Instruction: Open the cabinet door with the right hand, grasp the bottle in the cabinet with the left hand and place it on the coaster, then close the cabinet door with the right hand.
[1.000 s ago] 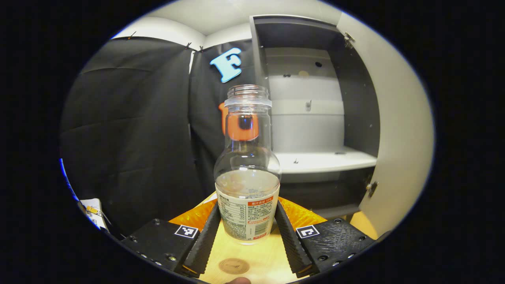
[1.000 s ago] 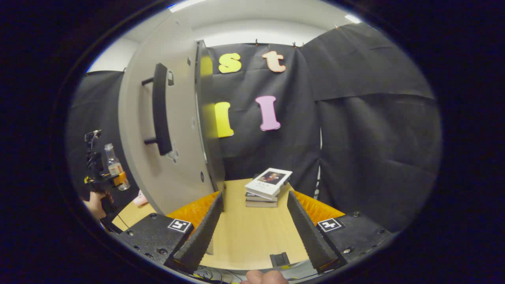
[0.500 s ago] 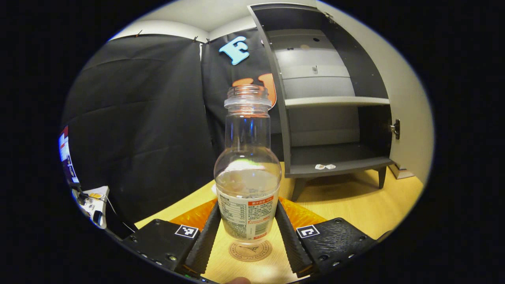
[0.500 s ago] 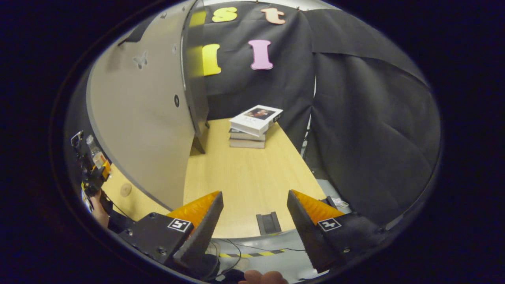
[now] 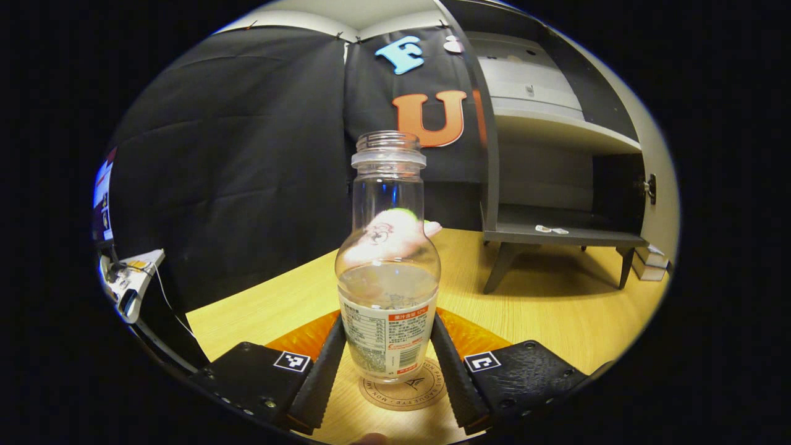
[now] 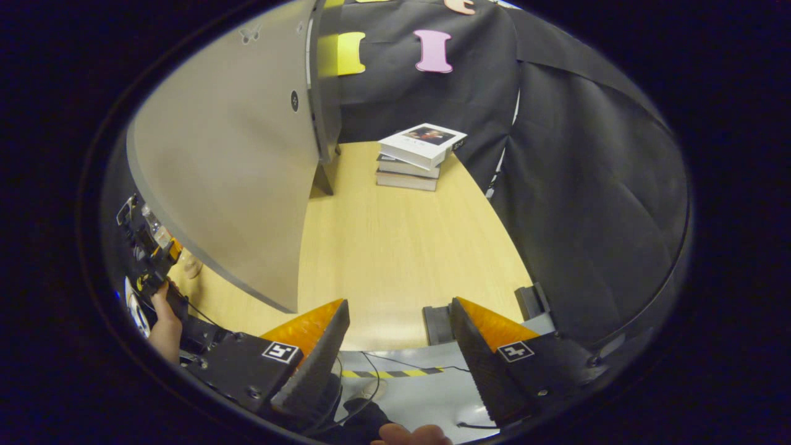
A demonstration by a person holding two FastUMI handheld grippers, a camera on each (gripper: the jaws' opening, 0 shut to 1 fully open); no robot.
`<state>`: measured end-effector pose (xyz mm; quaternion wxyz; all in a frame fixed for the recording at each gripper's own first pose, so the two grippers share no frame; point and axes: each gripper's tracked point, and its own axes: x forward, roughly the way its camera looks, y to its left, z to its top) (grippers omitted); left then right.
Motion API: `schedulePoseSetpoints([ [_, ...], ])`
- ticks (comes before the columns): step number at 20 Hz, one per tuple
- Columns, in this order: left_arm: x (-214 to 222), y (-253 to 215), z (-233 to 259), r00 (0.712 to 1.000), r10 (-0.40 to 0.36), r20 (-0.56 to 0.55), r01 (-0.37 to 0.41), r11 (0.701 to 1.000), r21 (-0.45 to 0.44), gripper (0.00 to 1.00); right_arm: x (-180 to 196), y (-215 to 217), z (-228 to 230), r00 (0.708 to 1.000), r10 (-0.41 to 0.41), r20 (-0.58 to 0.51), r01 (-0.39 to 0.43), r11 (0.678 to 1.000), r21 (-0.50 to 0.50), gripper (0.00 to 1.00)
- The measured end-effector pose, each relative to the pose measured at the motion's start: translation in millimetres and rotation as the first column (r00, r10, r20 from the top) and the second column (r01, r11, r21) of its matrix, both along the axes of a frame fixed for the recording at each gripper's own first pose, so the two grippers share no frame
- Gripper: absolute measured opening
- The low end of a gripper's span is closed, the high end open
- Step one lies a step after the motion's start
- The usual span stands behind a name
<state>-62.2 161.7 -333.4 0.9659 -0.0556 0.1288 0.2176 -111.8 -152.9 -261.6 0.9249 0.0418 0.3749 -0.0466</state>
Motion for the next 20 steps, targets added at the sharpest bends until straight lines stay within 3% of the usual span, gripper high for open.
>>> schedulePoseSetpoints([
  [9, -16, -22, -29, 0.999, -0.036, -0.029, 0.033, 0.993, -0.111, 0.76, 1, 33, -5, 0.997, 0.071, -0.023, -0.071, 0.997, -0.003, 1.0],
  [17, -21, -25, -32, 0.998, -0.064, -0.027, 0.063, 0.997, -0.048, 0.76, -10, 31, -11, 0.997, 0.058, -0.047, -0.057, 0.998, 0.021, 1.0],
  [19, -20, -24, -31, 0.998, -0.062, -0.013, 0.061, 0.997, -0.054, 0.78, -13, 32, -14, 0.995, 0.07, -0.065, -0.069, 0.998, 0.009, 1.0],
  [20, -21, -23, -30, 0.998, -0.059, -0.009, 0.059, 0.997, -0.054, 0.92, -13, 33, -14, 0.995, 0.08, -0.065, -0.08, 0.997, 0.004, 1.0],
])
